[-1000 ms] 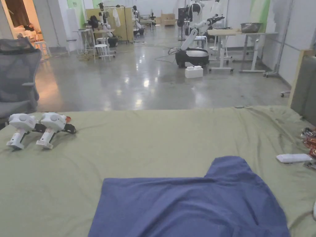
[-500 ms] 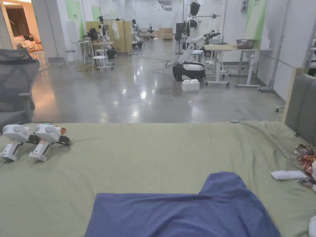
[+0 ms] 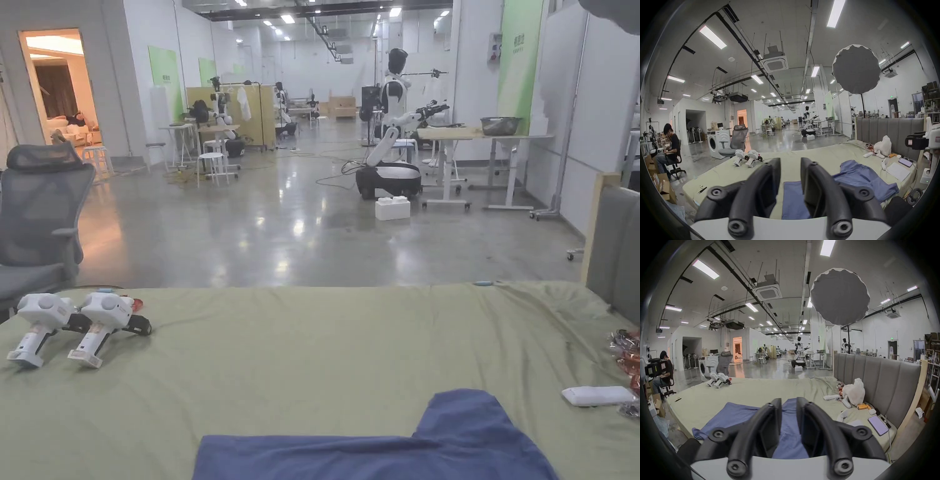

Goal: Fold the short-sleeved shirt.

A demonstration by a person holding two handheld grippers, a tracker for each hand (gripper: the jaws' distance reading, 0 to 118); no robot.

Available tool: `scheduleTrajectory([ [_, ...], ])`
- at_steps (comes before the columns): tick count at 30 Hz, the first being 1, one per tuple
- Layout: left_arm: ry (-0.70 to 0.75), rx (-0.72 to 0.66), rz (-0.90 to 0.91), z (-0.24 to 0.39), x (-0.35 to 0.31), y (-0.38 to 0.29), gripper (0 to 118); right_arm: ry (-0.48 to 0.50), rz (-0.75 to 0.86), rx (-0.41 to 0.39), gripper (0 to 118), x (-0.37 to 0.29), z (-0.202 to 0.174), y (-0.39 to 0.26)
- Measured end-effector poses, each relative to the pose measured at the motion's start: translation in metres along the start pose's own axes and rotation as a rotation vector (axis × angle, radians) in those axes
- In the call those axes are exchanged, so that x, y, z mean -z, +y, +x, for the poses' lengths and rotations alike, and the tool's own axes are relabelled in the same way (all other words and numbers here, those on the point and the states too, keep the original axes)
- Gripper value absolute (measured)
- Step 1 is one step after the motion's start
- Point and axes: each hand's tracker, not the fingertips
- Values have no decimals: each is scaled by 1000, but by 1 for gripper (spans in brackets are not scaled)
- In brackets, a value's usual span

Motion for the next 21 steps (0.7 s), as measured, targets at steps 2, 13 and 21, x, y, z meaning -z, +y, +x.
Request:
scheduleTrajectory([
  [2,-13,6,8,1,0,-1,0,-8,-4,-6,1,1,-2,1],
  [13,-52,-2,-52,2,4,-7,0,5,-28,20,0,7,-2,0],
  [21,-67,-24,-62,-7,10,-8,0,3,-42,19,0,9,-2,0],
])
